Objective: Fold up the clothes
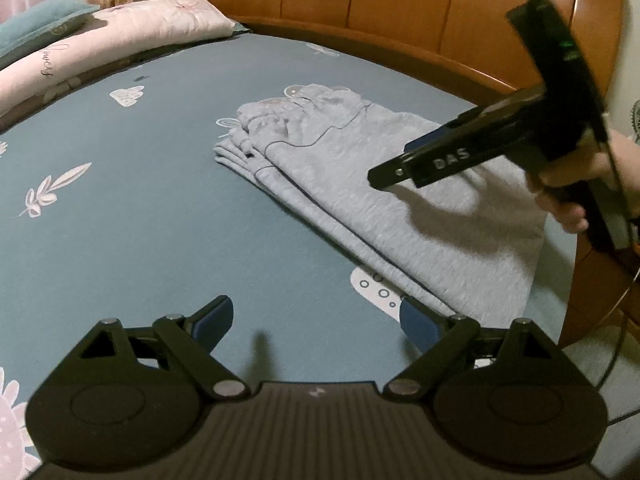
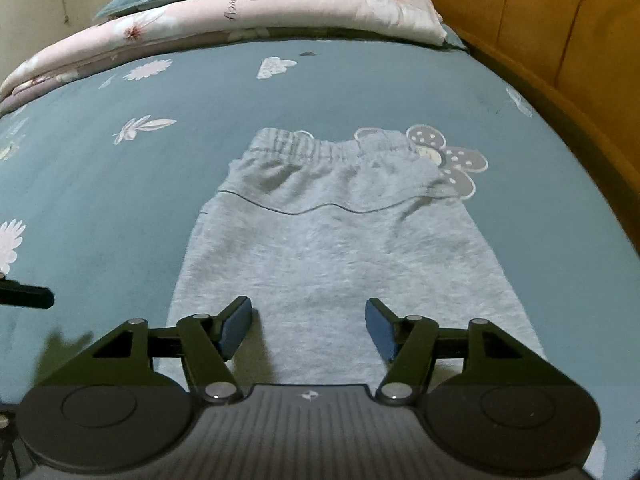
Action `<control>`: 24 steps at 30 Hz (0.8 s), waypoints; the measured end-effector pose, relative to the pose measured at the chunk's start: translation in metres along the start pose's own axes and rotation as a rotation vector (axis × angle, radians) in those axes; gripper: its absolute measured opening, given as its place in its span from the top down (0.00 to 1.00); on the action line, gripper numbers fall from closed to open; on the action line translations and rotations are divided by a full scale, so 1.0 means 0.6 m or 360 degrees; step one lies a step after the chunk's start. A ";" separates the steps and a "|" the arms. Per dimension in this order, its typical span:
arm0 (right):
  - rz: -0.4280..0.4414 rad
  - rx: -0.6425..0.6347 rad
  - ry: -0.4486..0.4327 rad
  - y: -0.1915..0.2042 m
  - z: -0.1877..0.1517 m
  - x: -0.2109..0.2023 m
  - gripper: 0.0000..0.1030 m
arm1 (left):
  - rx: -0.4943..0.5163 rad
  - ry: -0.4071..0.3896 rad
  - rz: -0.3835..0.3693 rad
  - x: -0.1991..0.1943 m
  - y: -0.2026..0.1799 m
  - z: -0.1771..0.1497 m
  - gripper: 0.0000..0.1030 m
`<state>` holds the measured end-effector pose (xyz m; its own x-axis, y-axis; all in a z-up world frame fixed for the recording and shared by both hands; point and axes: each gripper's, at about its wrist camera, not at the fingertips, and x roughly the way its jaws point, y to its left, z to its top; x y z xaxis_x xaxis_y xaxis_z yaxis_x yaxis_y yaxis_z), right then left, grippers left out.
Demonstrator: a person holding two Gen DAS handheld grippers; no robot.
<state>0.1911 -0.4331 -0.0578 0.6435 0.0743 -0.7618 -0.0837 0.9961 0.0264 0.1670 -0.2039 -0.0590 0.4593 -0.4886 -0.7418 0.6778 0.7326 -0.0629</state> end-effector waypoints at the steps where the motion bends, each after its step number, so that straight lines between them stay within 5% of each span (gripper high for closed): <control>1: 0.0010 -0.0023 -0.0022 0.007 -0.001 -0.008 0.34 | 0.0003 0.0002 0.0000 0.001 0.000 0.000 0.12; 15: 0.0094 0.0047 -0.0020 0.014 -0.012 -0.001 0.31 | 0.0033 -0.0077 0.0025 -0.012 -0.012 -0.004 0.12; 19: 0.0000 0.0219 -0.0156 -0.047 -0.006 -0.034 0.31 | 0.0036 -0.0184 0.0054 -0.026 -0.011 -0.014 0.08; 24: -0.0095 0.0446 -0.0017 -0.125 -0.035 0.016 0.31 | 0.0012 -0.0308 0.0071 -0.038 -0.009 -0.022 0.07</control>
<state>0.1876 -0.5082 -0.0804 0.6491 0.0143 -0.7605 0.1672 0.9727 0.1610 0.1453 -0.1904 -0.0505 0.5905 -0.5381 -0.6015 0.6580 0.7526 -0.0273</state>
